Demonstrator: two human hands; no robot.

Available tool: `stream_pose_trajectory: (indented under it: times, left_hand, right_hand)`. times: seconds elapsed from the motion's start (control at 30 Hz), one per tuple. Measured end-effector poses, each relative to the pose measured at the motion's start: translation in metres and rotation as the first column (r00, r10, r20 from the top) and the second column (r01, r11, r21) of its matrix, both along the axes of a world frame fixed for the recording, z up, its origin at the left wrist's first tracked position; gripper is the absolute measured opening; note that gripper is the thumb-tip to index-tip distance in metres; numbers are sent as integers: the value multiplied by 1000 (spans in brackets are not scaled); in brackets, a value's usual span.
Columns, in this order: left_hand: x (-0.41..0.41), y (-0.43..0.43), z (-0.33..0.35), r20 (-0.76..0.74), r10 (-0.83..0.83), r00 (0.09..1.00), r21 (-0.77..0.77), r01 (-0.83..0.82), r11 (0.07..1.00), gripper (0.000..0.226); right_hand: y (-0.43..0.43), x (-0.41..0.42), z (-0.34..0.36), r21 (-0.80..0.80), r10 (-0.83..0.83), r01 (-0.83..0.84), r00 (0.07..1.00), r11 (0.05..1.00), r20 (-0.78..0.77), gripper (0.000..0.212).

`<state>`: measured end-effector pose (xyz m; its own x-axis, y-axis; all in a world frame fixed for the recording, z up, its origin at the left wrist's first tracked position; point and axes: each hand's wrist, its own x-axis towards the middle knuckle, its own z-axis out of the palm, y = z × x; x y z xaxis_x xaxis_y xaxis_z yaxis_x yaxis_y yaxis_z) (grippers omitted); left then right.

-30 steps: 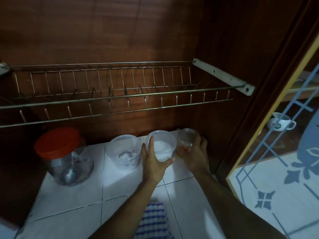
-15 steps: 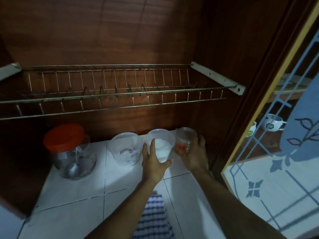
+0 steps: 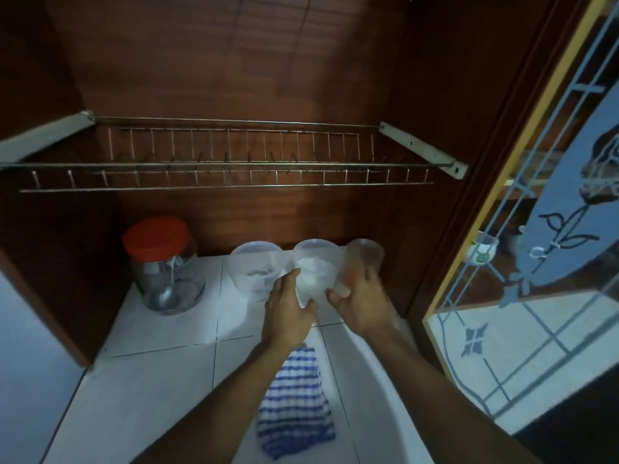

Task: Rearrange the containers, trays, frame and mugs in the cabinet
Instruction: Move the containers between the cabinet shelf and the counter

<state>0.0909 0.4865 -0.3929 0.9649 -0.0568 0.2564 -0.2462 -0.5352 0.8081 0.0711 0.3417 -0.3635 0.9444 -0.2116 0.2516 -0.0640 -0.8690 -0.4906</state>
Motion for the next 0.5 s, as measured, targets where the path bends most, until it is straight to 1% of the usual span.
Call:
stream_pose_trajectory:
  times: [0.1,0.2,0.33,0.4,0.5]
  left_hand:
    - [-14,10,3,106,1,994,120,-14,993,65]
    - [-29,23,5,210,-18,978,274,-41,961,65]
    - [-44,50,-2,272,-55,961,473,-84,877,66]
    - [-52,63,-4,278,-65,958,534,-98,840,66]
    - [-65,78,-5,326,-92,941,594,-127,795,67]
  right_hand:
    - [8,-12,0,-136,69,-65,997,989,31,84]
    - [14,-26,2,-210,150,-144,989,967,10,81]
    - [25,-46,6,-237,223,-237,971,942,-87,79]
    - [31,-56,9,-246,254,-274,961,930,-107,78]
    - [42,-67,10,-261,273,-295,955,919,-118,76]
